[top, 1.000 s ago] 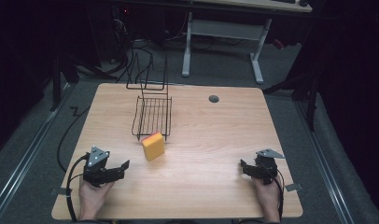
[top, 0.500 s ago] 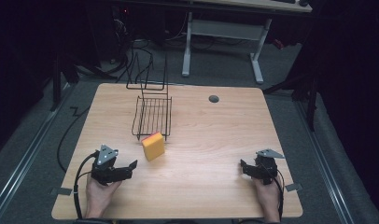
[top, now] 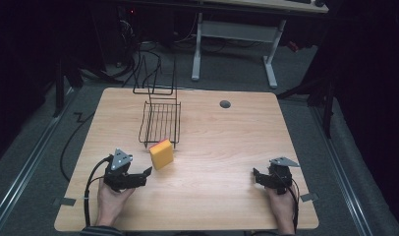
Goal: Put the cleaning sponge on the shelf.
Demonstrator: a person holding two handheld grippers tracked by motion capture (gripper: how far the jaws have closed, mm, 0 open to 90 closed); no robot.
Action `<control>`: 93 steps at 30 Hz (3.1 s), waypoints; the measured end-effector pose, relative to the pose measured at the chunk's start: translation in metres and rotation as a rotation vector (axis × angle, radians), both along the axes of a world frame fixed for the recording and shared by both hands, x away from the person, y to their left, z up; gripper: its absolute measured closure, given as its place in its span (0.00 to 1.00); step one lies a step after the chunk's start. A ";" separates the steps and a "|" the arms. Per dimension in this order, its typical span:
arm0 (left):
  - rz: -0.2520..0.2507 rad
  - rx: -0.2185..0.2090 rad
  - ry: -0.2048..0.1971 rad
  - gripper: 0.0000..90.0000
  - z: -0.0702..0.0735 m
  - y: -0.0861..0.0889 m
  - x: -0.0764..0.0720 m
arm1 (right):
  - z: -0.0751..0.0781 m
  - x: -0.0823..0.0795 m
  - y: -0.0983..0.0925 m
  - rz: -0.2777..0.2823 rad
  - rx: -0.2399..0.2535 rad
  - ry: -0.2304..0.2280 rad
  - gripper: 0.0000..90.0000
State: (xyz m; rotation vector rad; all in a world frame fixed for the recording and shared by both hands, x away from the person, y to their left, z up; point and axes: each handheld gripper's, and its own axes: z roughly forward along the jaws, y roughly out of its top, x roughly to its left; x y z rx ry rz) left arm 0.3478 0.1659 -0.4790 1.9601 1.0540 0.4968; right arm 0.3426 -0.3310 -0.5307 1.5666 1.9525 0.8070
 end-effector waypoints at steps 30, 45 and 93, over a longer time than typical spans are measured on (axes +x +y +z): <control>-0.073 0.039 0.016 0.18 0.006 -0.035 0.032 | 0.000 0.000 0.000 0.000 0.001 0.001 0.26; -0.093 0.044 0.022 0.25 -0.003 -0.045 0.048 | 0.000 0.000 0.000 0.000 0.001 0.000 0.26; -0.193 0.046 0.023 0.67 -0.016 -0.045 0.058 | 0.000 0.000 0.000 0.000 0.001 0.002 0.26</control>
